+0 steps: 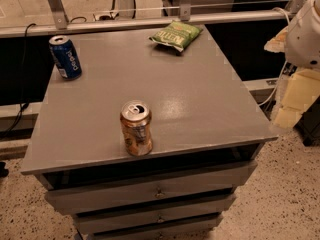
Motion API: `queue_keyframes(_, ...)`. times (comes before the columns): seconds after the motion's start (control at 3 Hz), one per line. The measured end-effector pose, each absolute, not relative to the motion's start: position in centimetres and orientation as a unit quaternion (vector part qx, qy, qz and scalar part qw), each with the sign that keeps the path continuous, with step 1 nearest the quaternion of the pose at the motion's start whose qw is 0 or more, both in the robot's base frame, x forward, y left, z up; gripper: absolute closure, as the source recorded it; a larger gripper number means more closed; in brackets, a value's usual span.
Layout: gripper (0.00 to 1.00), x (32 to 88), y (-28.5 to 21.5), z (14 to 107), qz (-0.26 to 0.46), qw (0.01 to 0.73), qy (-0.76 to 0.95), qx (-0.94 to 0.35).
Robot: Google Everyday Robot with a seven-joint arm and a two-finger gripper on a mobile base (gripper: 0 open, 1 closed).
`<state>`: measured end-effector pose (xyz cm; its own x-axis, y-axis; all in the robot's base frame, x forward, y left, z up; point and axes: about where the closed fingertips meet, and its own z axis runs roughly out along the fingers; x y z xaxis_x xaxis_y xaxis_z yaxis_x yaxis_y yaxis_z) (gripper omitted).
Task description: Knock pepsi can over
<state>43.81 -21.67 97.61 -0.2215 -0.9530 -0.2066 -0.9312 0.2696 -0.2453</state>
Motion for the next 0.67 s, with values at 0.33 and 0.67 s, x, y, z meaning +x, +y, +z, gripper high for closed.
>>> queue_keyframes(0.33,0.00,44.4,-21.2,97.3,-0.031,0.166,0.776,-0.607)
queue_keyframes(0.67,0.00,47.3,-19.1,95.4,-0.009,0.185,0.761,-0.622)
